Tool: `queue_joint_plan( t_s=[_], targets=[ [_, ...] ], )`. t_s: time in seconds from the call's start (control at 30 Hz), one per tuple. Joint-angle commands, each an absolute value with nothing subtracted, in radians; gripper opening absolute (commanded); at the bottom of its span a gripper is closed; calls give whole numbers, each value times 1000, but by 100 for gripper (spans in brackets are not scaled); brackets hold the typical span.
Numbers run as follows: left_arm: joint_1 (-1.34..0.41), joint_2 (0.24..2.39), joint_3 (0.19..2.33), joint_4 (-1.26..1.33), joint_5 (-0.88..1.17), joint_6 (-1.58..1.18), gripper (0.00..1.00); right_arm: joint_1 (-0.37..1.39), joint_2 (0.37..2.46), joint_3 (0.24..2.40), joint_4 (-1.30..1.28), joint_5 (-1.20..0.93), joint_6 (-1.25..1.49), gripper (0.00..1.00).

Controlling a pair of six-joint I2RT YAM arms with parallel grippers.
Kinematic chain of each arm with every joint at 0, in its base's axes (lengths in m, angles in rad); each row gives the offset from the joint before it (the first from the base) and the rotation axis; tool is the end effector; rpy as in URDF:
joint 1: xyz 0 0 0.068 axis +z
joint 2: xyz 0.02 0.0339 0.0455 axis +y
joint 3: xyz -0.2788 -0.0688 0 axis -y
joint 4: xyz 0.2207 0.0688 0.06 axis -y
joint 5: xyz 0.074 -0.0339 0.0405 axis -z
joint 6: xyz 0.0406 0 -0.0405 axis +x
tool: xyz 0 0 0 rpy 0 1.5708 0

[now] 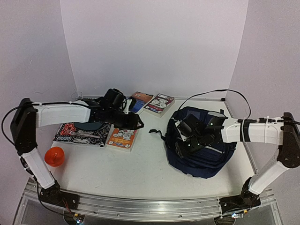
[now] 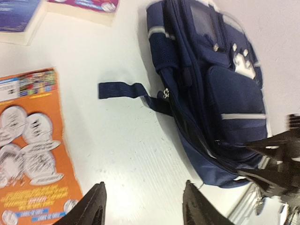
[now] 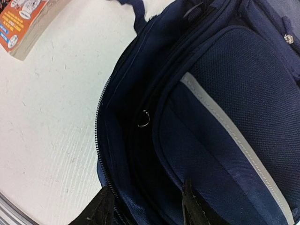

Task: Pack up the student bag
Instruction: Move the book to the center of the board.

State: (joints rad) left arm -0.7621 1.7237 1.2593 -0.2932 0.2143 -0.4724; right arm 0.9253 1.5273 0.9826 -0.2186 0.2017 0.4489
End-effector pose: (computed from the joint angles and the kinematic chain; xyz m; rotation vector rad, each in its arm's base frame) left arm 0.2611 -0.2612 0.2657 0.4695 2.4264 -0.8318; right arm 0.1930 0.2427 0.2503 -0.4572 2.3150 0.4544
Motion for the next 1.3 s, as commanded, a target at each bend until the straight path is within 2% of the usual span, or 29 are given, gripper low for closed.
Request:
queue_joint_plan(
  t_s=[0.0, 0.13, 0.23, 0.53, 0.83, 0.93, 1.07, 1.27],
  targets=[
    [-676, 1538, 1138, -278, 241, -498, 63, 923, 1548, 1019, -293, 197, 427, 51],
    [-640, 1468, 1049, -282, 200, -497, 85, 922, 1557, 1050, -295, 196, 416, 52],
    [-631, 1509, 1055, -312, 133, -484, 90, 922, 1566, 1072, -296, 196, 418, 54],
    [-603, 1816, 1305, -454, -96, -339, 90, 923, 1576, 1145, -263, 156, 486, 70],
    [-569, 2066, 1483, -510, -97, -257, 88, 925, 1593, 1175, -143, 79, 546, 79],
    [-569, 2105, 1489, -527, -56, -259, 84, 926, 1612, 1180, -107, 55, 570, 80],
    [-574, 2076, 1428, -525, 101, -301, 76, 933, 1630, 1176, -36, 25, 626, 80],
    [-645, 1966, 1242, -462, 210, -412, 73, 940, 1654, 1100, 164, -52, 766, 80]
  ],
)
